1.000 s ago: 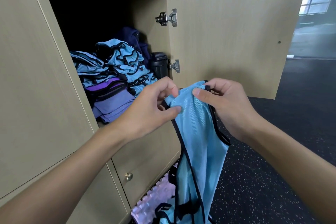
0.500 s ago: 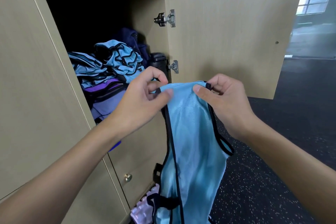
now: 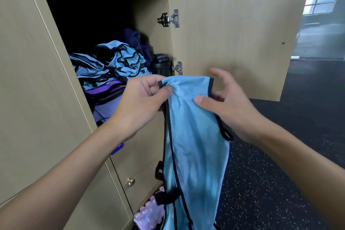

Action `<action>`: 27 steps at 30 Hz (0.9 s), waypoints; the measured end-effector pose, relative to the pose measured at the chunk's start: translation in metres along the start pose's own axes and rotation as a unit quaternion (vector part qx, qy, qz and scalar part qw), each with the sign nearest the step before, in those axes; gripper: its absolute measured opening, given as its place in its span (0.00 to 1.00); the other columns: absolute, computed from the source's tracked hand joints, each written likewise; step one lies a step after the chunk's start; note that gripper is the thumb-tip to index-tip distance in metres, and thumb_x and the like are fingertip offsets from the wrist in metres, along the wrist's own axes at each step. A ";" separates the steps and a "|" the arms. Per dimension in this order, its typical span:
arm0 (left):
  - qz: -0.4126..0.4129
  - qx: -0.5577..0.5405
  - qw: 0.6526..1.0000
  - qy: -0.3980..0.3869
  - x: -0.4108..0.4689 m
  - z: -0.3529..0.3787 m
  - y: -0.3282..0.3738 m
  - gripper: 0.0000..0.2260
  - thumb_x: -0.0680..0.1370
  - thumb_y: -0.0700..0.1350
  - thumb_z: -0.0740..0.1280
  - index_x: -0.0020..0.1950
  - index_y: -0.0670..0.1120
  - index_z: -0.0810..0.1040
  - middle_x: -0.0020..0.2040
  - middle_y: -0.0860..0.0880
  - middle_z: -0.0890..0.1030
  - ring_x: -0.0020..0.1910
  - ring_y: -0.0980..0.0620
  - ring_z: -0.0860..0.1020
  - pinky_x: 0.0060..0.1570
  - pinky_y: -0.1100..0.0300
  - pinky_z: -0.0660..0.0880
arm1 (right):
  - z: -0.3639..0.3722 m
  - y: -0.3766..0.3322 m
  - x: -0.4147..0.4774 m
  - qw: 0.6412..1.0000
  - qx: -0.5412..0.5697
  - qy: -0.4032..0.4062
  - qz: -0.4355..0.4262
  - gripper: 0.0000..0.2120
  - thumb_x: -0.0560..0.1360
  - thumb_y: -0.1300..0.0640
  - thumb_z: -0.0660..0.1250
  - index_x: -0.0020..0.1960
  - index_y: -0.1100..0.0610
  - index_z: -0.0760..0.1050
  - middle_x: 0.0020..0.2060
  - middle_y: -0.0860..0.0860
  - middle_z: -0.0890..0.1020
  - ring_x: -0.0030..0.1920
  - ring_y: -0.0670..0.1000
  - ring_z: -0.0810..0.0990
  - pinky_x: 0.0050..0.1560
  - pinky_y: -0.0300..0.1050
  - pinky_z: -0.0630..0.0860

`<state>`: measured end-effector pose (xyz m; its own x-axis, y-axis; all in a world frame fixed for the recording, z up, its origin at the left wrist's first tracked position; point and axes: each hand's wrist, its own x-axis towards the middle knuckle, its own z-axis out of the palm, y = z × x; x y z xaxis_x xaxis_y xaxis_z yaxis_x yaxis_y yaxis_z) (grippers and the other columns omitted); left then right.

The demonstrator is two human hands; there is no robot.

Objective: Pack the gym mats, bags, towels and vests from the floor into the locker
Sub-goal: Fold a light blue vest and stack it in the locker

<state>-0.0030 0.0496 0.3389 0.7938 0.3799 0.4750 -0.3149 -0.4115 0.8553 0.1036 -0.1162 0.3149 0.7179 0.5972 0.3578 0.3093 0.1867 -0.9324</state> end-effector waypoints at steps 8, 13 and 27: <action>-0.121 0.007 0.991 -0.060 -0.019 0.017 -0.027 0.18 0.75 0.35 0.74 0.62 0.45 0.76 0.49 0.48 0.87 0.50 0.48 0.85 0.56 0.49 0.81 | 0.001 0.011 0.005 0.998 -0.002 0.061 -0.010 0.27 0.77 0.62 0.70 0.68 0.42 0.63 0.49 0.54 0.86 0.50 0.58 0.85 0.60 0.62 0.78; -0.122 -0.051 0.991 -0.025 -0.012 0.011 -0.029 0.07 0.79 0.38 0.69 0.54 0.38 0.83 0.48 0.44 0.87 0.48 0.47 0.85 0.50 0.56 0.82 | -0.007 0.015 0.007 0.998 -0.031 0.000 0.052 0.41 0.74 0.54 0.75 0.76 0.40 0.54 0.50 0.53 0.86 0.51 0.55 0.86 0.62 0.60 0.77; -0.164 -0.066 0.977 -0.115 -0.032 0.026 -0.053 0.03 0.78 0.36 0.69 0.46 0.43 0.82 0.45 0.49 0.86 0.42 0.56 0.83 0.47 0.64 0.79 | -0.010 0.025 0.014 0.994 -0.030 0.080 0.070 0.35 0.77 0.56 0.71 0.76 0.40 0.56 0.55 0.62 0.79 0.56 0.58 0.82 0.63 0.58 0.76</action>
<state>0.0022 0.0377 0.2729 0.9547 0.2705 0.1238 -0.0754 -0.1824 0.9803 0.1278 -0.1109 0.2967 0.8453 0.4808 0.2331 0.2333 0.0605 -0.9705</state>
